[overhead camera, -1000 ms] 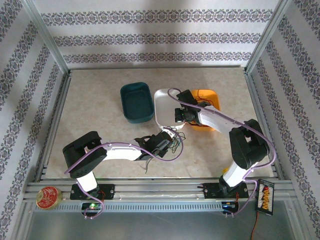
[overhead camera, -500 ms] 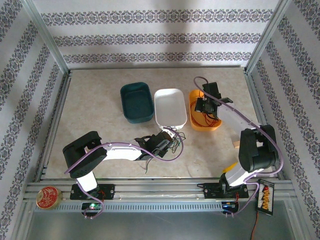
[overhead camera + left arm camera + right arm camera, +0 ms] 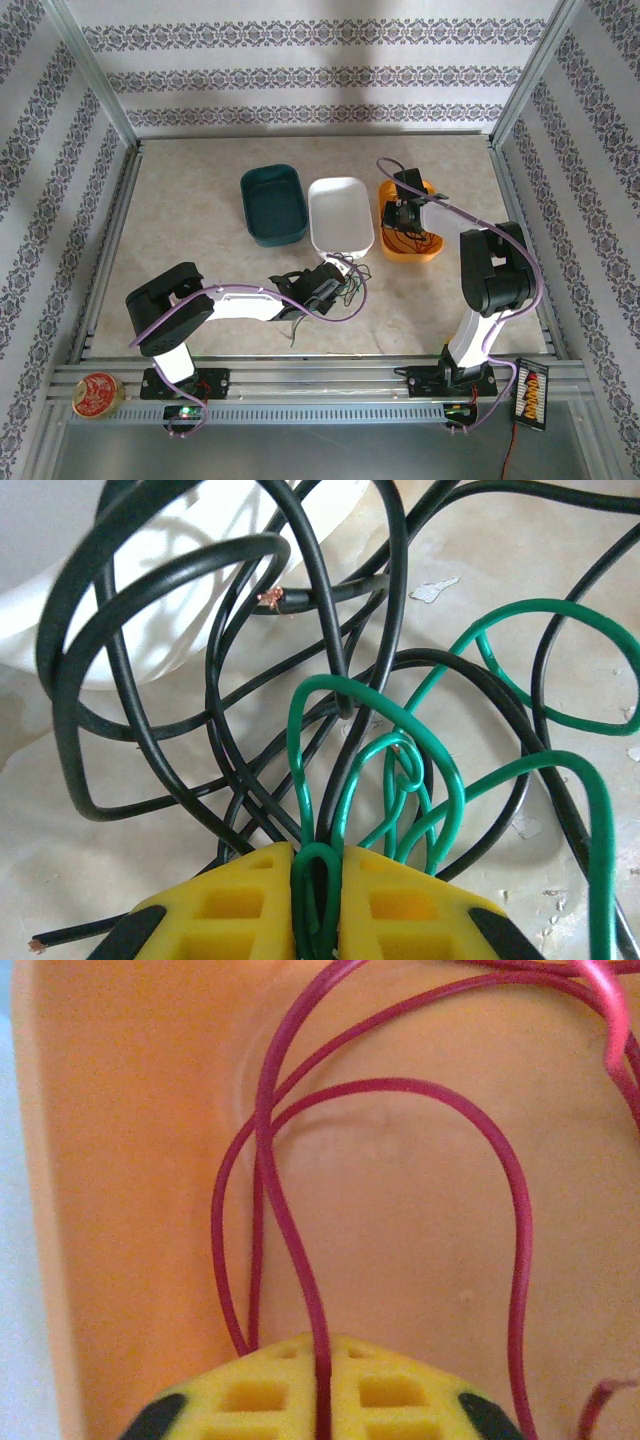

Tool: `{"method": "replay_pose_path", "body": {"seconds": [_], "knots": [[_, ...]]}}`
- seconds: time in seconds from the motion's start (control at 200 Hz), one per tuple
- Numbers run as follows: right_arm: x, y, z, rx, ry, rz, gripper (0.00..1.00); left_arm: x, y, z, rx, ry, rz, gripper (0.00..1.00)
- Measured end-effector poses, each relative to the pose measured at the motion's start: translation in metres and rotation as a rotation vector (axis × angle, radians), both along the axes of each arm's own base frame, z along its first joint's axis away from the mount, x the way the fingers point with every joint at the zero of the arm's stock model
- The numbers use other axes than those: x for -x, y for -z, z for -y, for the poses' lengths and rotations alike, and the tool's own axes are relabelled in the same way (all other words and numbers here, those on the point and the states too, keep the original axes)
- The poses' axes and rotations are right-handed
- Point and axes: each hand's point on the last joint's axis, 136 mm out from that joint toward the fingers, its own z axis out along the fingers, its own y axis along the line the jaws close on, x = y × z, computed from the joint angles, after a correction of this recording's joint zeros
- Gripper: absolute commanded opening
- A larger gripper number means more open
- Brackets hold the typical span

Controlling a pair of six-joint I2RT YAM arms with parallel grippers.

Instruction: Untangle the cables

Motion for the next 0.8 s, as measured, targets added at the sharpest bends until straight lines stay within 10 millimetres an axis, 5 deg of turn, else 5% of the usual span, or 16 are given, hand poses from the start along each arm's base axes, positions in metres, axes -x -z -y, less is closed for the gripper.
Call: {"method": "replay_pose_path", "body": {"seconds": [0.165,0.495,0.685,0.8], "knots": [[-0.004,-0.013,0.0,-0.013,0.021,0.036,0.42,0.0,0.0,0.0,-0.002,0.0,-0.001,0.14],[0.0,-0.102,0.016,-0.018,0.075,0.266,0.47,0.0,0.0,0.0,-0.004,0.0,-0.002,0.14],[0.006,-0.102,0.019,-0.016,0.074,0.265,0.46,0.0,0.0,0.0,-0.004,0.0,-0.002,0.14],[0.024,-0.092,0.002,-0.028,-0.002,0.237,0.46,0.0,0.0,0.0,-0.004,0.0,-0.002,0.14]]}}
